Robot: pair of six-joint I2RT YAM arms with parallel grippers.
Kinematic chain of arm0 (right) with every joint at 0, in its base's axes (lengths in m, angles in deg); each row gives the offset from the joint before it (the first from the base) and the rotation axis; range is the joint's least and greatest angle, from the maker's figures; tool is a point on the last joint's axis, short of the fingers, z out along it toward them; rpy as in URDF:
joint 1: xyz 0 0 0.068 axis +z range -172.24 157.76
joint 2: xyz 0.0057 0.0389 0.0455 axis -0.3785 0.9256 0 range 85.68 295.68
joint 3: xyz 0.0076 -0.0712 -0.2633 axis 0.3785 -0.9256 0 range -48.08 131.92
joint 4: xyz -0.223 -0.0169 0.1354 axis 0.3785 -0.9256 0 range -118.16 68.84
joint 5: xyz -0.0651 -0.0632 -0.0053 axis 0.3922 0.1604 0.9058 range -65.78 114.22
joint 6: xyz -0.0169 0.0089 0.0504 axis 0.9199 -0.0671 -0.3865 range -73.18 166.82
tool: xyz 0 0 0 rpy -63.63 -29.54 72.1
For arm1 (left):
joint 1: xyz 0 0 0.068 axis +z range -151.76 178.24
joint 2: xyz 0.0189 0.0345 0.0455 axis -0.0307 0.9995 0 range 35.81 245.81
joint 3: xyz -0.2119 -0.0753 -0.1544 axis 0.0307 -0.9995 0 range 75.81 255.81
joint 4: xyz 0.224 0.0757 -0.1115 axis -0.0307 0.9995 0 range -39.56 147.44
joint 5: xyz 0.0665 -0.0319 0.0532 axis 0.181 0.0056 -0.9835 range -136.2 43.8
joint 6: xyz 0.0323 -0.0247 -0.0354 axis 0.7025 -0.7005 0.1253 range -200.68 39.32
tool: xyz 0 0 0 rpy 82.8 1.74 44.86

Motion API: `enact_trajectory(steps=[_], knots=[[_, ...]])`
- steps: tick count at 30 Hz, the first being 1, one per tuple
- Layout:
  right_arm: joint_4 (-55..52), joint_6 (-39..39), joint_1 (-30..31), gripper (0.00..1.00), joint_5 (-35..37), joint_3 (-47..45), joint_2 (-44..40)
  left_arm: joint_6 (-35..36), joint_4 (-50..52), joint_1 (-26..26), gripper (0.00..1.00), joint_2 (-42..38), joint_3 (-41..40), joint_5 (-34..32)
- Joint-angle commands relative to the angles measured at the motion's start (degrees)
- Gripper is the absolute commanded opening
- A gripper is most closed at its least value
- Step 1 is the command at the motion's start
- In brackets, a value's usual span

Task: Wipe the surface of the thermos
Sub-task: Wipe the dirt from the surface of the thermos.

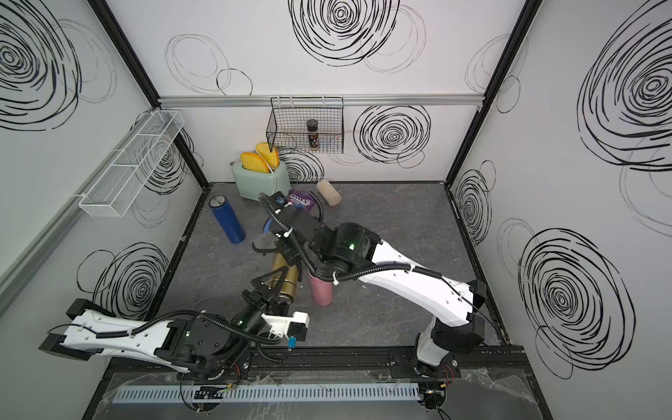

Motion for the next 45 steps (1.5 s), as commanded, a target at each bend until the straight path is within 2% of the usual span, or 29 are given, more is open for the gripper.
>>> enact_trajectory(steps=[1,4,6,10,13,15,20,24,28,32,34,38,42,45], knots=[[3.8,-1.0,-0.2,0.0,-1.2,-1.7,-5.2,-7.8,-1.6,-0.3,0.0,-1.8,4.0,-0.2],[11.6,-0.5,2.1,0.0,-5.4,-9.2,-11.2,-25.6,7.3,1.0,0.0,-3.4,10.1,6.3],[18.8,0.7,5.8,0.0,-6.3,-15.8,-16.0,-35.6,11.1,4.0,0.0,-4.7,12.9,13.7],[30.0,1.0,10.0,0.0,-7.5,-25.6,-22.7,-49.1,18.6,10.5,0.0,-4.8,17.5,25.8],[32.2,-1.1,8.4,0.0,-6.5,-29.0,-25.2,-57.3,24.2,17.0,0.0,-3.9,21.6,35.5],[30.9,-2.2,6.1,0.0,-8.5,-28.0,-24.4,-61.6,27.7,22.1,0.0,-2.7,24.3,41.3],[30.4,1.2,6.8,0.0,-10.8,-21.3,-20.0,-68.4,36.0,33.0,0.0,2.3,29.6,53.3],[33.4,4.7,9.5,0.0,-11.7,-16.9,-18.1,-71.5,40.2,38.0,0.0,5.0,32.3,59.3],[37.1,3.9,8.0,0.0,-15.6,-18.1,-18.7,-74.0,41.9,40.0,0.0,5.3,33.7,59.6],[37.6,-2.1,0.5,0.0,-21.2,-25.4,-21.2,-75.9,44.8,41.9,0.0,5.9,36.3,58.5],[38.1,-3.4,-1.4,0.0,-21.7,-29.0,-23.0,-76.7,46.3,43.4,0.0,6.1,38.0,58.1],[38.8,-3.3,-2.3,0.0,-20.5,-32.8,-25.4,-77.7,47.3,47.1,0.0,6.1,40.5,57.9],[38.9,-2.5,-2.4,0.0,-21.9,-33.1,-24.5,-79.7,50.1,49.4,0.0,8.5,44.1,59.7],[40.2,-0.9,0.2,0.0,-21.9,-32.6,-23.2,-82.1,52.6,51.2,0.0,10.9,47.2,61.8]])
